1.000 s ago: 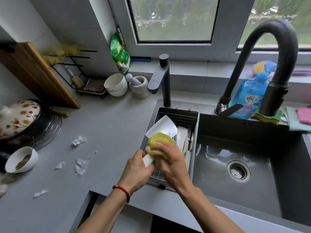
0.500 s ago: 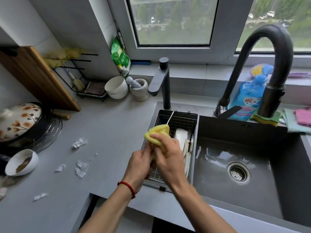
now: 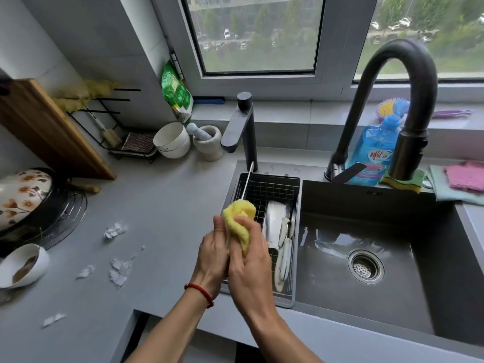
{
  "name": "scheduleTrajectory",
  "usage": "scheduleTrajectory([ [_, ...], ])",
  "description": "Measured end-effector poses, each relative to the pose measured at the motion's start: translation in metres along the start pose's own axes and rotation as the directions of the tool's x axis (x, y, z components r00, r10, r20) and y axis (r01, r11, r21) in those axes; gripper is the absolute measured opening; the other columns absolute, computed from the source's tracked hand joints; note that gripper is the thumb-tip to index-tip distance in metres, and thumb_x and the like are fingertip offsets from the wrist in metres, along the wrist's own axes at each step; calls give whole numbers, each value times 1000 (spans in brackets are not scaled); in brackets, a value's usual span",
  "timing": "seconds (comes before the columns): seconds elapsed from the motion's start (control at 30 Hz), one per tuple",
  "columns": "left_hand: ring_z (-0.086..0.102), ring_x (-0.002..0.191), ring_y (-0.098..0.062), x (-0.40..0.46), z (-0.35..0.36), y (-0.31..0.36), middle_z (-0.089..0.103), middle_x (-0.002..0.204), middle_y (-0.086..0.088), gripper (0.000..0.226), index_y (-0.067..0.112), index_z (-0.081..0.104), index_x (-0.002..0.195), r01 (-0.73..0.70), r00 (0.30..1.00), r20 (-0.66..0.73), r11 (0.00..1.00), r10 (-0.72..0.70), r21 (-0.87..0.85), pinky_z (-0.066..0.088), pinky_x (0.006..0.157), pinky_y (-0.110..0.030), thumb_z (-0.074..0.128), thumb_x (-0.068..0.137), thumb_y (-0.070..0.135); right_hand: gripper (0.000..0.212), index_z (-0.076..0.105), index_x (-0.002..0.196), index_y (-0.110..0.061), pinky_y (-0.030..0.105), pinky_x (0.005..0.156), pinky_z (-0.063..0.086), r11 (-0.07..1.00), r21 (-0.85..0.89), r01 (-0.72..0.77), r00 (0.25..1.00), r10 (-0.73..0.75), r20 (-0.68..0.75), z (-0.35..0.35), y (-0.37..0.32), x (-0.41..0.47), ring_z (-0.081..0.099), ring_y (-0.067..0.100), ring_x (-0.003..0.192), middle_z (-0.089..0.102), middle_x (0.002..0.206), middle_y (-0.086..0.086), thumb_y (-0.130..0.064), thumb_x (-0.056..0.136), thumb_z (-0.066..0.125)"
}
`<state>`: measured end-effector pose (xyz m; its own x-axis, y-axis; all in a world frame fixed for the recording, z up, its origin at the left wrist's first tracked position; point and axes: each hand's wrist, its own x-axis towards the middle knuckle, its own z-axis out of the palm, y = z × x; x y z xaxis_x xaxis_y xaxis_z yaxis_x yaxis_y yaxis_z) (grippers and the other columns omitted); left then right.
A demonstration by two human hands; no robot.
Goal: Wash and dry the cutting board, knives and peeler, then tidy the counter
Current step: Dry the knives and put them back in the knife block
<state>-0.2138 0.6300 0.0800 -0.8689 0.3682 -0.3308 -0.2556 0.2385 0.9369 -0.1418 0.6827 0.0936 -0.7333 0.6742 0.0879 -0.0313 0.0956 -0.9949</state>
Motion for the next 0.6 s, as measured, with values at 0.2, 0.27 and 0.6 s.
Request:
scheduleTrajectory([
  [0.2, 69, 73, -22, 4, -7, 8, 69, 80, -10, 66, 17, 78, 103, 244, 961, 213, 909, -179, -339, 56, 61, -30, 51, 87, 74, 52, 66, 123, -36, 36, 104, 51, 971, -90, 220, 963, -201, 182, -31, 11, -14, 60, 7, 123, 64, 128, -20, -3, 84, 74],
  [0.27, 49, 40, -13, 2, -15, 7, 54, 57, -5, 62, 15, 74, 99, 235, 952, 263, 920, -154, -314, 40, 38, -19, 53, 89, 72, 36, 72, 116, -35, 43, 86, 61, 994, -35, 102, 990, -98, 101, -50, 15, 6, 72, 10, 100, 74, 112, -12, -22, 83, 78],
  [0.6, 25, 36, -15, -10, -40, -7, 36, 49, -8, 58, 3, 58, 105, 206, 924, 347, 973, -159, -104, 25, 37, -22, 58, 92, 59, 25, 72, 123, -17, 46, 95, 53, 960, -240, 141, 979, -100, 178, -47, 13, 127, 63, 19, 105, 69, 118, 3, -24, 103, 59],
])
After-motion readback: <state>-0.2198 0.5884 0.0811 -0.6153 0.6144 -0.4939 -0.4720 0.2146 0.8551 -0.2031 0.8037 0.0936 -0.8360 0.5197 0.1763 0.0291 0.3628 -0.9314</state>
